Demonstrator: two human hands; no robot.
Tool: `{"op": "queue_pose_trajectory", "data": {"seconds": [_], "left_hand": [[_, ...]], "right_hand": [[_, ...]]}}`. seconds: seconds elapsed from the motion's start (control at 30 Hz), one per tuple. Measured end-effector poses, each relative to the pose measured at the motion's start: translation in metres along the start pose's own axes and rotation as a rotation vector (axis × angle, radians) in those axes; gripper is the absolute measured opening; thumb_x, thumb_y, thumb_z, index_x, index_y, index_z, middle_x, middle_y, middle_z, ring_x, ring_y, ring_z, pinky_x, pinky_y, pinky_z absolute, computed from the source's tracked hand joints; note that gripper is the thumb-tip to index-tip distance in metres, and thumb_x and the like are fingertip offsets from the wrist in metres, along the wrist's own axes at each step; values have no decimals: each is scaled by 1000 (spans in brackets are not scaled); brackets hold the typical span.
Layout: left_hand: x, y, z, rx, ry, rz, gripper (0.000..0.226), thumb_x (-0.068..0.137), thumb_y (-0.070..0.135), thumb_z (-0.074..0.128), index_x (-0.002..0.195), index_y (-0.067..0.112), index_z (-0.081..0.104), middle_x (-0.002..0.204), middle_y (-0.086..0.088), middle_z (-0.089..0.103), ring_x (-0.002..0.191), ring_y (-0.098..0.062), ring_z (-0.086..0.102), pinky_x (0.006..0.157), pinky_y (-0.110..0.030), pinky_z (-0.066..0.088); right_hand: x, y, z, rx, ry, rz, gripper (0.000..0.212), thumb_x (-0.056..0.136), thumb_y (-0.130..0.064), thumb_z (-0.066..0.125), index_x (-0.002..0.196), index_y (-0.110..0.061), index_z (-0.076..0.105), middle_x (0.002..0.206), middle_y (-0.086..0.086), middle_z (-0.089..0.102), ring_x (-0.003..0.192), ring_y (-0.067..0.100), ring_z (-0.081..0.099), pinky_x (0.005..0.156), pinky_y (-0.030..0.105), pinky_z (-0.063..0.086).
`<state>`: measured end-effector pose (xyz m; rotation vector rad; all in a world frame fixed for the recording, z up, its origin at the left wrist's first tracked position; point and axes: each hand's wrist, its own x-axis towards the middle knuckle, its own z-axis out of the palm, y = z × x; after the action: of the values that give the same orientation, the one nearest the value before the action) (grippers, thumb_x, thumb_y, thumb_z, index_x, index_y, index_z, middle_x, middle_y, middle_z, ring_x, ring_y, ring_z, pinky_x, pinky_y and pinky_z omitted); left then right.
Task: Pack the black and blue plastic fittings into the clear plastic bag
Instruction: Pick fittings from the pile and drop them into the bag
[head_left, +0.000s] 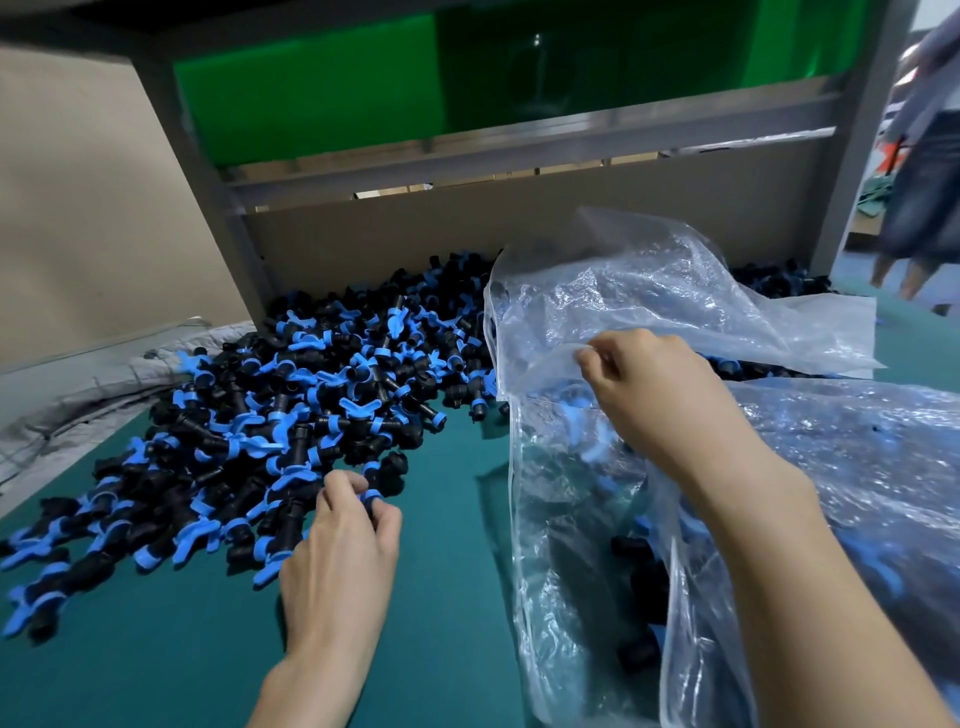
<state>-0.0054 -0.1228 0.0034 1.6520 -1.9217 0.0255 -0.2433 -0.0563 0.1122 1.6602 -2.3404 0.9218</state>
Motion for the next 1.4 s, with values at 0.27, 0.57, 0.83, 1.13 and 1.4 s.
{"op": "queue_pose_trajectory", "data": {"seconds": [0.27, 0.57, 0.83, 1.13, 1.4], "left_hand": [[-2, 5, 7, -544, -71, -4, 10, 98, 33, 45, 103, 29, 54, 85, 2, 52, 61, -7, 50, 52, -27, 33], [4, -5, 20, -792, -153, -104, 13, 100, 34, 45, 93, 43, 53, 82, 14, 66, 68, -7, 61, 66, -39, 49], [7, -4, 20, -867, -183, -150, 19, 101, 21, 45, 97, 32, 60, 80, 17, 67, 66, -6, 60, 70, -38, 49], [6, -7, 20, -851, -210, -149, 26, 101, 26, 44, 92, 46, 58, 81, 23, 66, 69, -4, 61, 69, -39, 50], [5, -5, 19, -868, -198, -124, 24, 100, 26, 48, 93, 46, 58, 85, 22, 68, 70, -6, 65, 76, -44, 54]], "right_hand": [[1, 1, 0, 9, 0, -4, 37, 103, -27, 39, 73, -8, 48, 67, 13, 57, 64, 35, 57, 54, 36, 41], [1, 2, 1, 32, 0, -11, 37, 102, -26, 41, 71, -6, 47, 65, 14, 56, 64, 36, 56, 54, 36, 39], [1, 3, 2, 19, -4, -14, 36, 102, -26, 41, 73, -6, 50, 67, 14, 56, 68, 37, 56, 55, 37, 41], [0, 3, 2, 28, -8, -20, 37, 102, -27, 41, 71, -8, 47, 67, 15, 55, 67, 36, 53, 56, 39, 40], [0, 3, 1, 31, -4, -14, 38, 102, -28, 41, 70, -8, 46, 66, 14, 54, 68, 36, 53, 55, 38, 37]]}}
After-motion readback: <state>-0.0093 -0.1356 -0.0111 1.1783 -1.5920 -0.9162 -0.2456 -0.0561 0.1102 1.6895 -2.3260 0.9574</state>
